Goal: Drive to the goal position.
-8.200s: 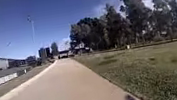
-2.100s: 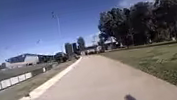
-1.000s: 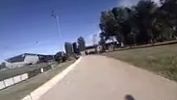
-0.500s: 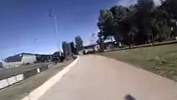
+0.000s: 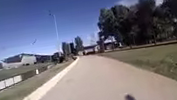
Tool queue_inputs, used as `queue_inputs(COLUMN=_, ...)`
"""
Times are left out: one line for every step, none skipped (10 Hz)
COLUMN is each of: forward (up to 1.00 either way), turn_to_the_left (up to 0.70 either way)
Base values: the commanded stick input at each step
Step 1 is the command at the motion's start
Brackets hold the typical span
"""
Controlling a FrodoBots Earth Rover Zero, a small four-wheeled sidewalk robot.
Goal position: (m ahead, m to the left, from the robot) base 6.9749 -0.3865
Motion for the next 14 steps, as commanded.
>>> queue_inputs(forward=1.00, turn_to_the_left=0.00)
queue_inputs(forward=1.00, turn_to_the_left=0.00)
queue_inputs(forward=1.00, turn_to_the_left=0.00)
queue_inputs(forward=1.00, turn_to_the_left=0.00)
queue_inputs(forward=1.00, turn_to_the_left=0.00)
queue_inputs(forward=1.00, turn_to_the_left=0.00)
queue_inputs(forward=1.00, turn_to_the_left=0.00)
queue_inputs(forward=1.00, turn_to_the_left=0.00)
queue_inputs(forward=1.00, turn_to_the_left=0.00)
queue_inputs(forward=1.00, turn_to_the_left=0.00)
queue_inputs(forward=1.00, turn_to_the_left=0.00)
queue_inputs(forward=1.00, turn_to_the_left=0.00)
queue_inputs(forward=1.00, turn_to_the_left=0.00)
queue_inputs(forward=1.00, turn_to_the_left=0.00)
